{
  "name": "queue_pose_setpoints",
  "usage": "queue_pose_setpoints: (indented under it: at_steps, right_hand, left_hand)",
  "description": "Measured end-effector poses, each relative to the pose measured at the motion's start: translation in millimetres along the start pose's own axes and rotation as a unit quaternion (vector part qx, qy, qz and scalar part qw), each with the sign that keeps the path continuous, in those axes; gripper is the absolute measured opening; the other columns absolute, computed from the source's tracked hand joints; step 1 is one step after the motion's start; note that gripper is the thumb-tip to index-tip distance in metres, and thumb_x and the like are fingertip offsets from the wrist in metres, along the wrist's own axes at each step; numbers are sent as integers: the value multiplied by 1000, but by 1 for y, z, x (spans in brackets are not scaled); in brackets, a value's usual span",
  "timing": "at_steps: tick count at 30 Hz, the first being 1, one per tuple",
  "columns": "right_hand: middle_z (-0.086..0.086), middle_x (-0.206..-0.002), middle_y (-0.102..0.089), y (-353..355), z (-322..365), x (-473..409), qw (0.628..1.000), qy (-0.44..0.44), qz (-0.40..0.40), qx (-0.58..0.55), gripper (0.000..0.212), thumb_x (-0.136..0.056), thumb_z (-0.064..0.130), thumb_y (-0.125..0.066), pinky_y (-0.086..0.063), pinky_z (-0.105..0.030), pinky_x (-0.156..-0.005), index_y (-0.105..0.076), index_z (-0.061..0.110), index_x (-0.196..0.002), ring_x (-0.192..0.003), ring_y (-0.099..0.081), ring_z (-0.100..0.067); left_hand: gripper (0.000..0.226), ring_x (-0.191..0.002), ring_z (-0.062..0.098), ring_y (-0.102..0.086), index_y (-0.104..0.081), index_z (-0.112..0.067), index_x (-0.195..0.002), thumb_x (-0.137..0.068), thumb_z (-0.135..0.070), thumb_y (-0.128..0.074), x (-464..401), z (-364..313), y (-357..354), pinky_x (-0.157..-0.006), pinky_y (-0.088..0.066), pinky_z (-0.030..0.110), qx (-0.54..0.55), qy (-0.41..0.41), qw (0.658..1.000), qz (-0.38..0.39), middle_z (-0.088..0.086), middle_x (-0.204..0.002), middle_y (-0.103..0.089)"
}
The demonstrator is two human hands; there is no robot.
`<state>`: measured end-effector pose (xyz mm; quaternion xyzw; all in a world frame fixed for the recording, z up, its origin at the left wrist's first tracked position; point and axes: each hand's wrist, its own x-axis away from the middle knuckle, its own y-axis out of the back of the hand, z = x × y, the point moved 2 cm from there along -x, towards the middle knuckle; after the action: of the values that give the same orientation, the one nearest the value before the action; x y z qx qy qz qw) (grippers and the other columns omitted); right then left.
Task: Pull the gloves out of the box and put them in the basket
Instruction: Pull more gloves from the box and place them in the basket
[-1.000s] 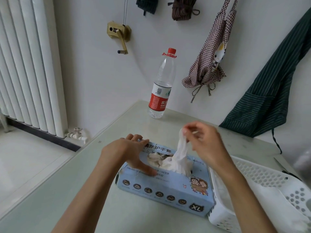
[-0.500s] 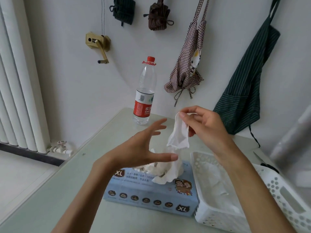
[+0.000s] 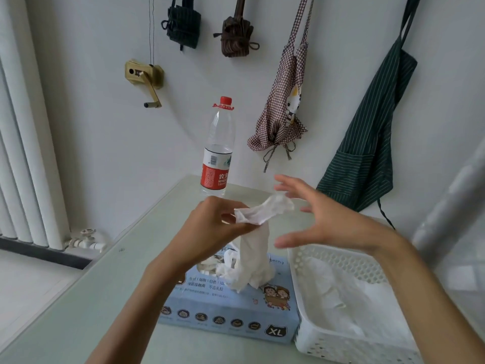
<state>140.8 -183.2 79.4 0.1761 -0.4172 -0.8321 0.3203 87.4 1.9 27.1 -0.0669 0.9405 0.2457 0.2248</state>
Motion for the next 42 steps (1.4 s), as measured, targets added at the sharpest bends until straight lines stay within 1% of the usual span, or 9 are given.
queue_pose_setpoints:
  at_steps: [2, 5, 8, 12, 18, 22, 31, 38, 42]
  right_hand:
    - [34, -129, -44, -11, 8, -10, 999, 30, 25, 19, 95, -64, 34, -85, -31, 1, -88, -31, 45, -141, -112, -36, 25]
    - [17, -91, -69, -19, 13, -23, 997, 56, -16, -41, 37, -74, 19, -81, -44, -9, -69, -67, 31, -105, -78, -59, 8]
    - [15, -68, -66, -15, 9, -17, 992, 54, -61, -92, 12, -77, 23, -78, -42, -14, -58, -69, 23, -85, -62, -58, 3]
    - [0, -76, -72, -15, -5, 1, 981, 30, -79, -177, 12, -81, 15, -74, -47, -23, -52, -67, 16, -91, -66, -68, -18]
    - [7, -103, -70, -20, -45, 33, 962, 0, -130, -242, 45, -68, 42, -79, -53, -22, -82, -65, 33, -110, -95, -67, -9]
    - [0, -90, -73, -11, -50, 48, 943, 29, -177, -281, 24, -75, 37, -72, -49, -20, -76, -73, 22, -93, -87, -68, -13]
    - [0, -83, -71, 31, -95, 79, 845, -2, -367, -390, 24, -60, 32, -83, -48, -33, -81, -73, 24, -80, -83, -65, -16]
    - [-1, -89, -74, 45, -110, 98, 871, -43, -324, -366, 24, -76, 14, -67, -56, -23, -67, -67, 15, -100, -83, -71, -16]
    - [-2, -98, -73, 45, -110, 100, 872, -36, -317, -372, 36, -70, 27, -70, -52, -34, -92, -69, 20, -105, -98, -68, -20]
  left_hand:
    - [16, -79, 1, -67, -74, -26, -96, -80, -27, -71, 2, -8, 0, -74, -55, 25, 18, -16, 1000, 9, -14, -87, -73]
    - [19, -77, 1, -66, -71, -31, -96, -77, -29, -73, 1, -14, 7, -69, -52, 17, 42, -34, 998, -27, -17, -87, -72]
    - [48, -84, 0, -65, -57, -29, -100, -62, -45, -80, -1, -2, 14, -68, -52, 14, 80, 34, 996, -17, -12, -95, -68]
    - [40, -92, 8, -68, -62, -17, -99, -67, -38, -73, 1, 11, -3, -77, -56, 27, 77, 73, 986, 126, -3, -99, -70]
    - [27, -91, 16, -70, -71, -12, -98, -81, -30, -61, -1, 4, -23, -81, -57, 31, 103, 48, 987, 112, 1, -96, -74]
    - [27, -90, 15, -70, -72, -14, -99, -85, -32, -58, -5, -9, -44, -79, -56, 28, 83, 39, 986, 140, 0, -94, -73]
    - [25, -73, 5, -69, -75, -14, -84, -70, -35, -71, -38, -27, -73, -65, -50, 12, 107, 36, 992, 55, -5, -79, -74]
    - [22, -77, -5, -64, -74, -24, -88, -82, -37, -57, -45, -31, -93, -70, -43, 6, 124, 19, 991, 36, -14, -84, -73]
    - [16, -89, -2, -66, -72, -27, -94, -89, -31, -57, -47, -37, -95, -79, -49, 11, 82, -1, 995, 62, -17, -91, -73]
